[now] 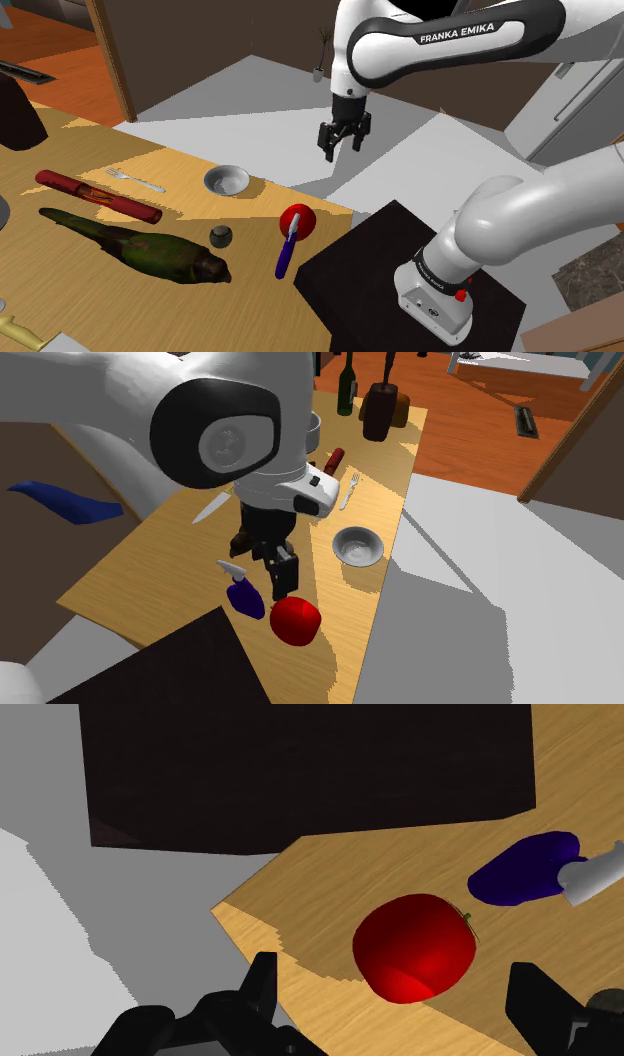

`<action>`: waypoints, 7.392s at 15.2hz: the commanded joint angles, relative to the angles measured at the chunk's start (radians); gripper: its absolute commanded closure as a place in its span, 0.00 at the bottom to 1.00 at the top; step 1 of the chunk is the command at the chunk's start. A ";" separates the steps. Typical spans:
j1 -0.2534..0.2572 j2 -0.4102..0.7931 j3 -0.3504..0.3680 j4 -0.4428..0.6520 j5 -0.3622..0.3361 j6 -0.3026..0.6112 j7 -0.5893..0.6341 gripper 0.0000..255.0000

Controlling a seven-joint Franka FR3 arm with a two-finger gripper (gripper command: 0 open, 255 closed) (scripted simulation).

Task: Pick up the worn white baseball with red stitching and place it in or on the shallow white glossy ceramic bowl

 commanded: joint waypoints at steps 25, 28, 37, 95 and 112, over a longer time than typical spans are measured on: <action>0.194 0.992 0.134 0.526 -0.185 0.397 0.372 0.00; 0.236 1.109 0.123 0.641 -0.207 0.392 0.395 0.00; 0.297 1.299 0.100 0.800 -0.238 0.418 0.420 0.00; 0.306 1.176 0.068 0.539 -0.416 0.603 0.318 0.00; 0.289 1.105 0.091 0.514 -0.392 0.557 0.301 1.00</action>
